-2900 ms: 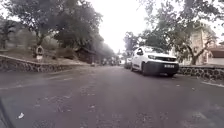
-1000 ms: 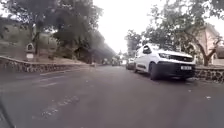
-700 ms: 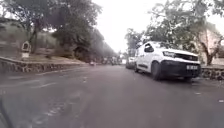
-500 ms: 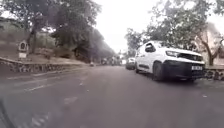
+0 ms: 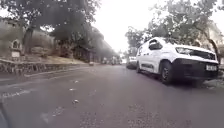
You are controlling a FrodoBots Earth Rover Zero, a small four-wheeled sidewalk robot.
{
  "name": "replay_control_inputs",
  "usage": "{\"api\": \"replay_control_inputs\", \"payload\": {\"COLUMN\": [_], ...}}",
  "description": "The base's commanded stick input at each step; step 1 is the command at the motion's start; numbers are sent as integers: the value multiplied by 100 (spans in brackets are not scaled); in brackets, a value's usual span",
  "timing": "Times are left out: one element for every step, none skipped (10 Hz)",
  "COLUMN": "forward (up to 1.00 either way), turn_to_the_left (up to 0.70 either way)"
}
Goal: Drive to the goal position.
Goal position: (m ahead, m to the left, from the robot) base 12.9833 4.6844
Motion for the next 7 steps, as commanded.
{"api": "replay_control_inputs", "payload": {"forward": [100,100,100,100,100,100,100], "turn_to_the_left": [22,36,32,16,2,2,2]}}
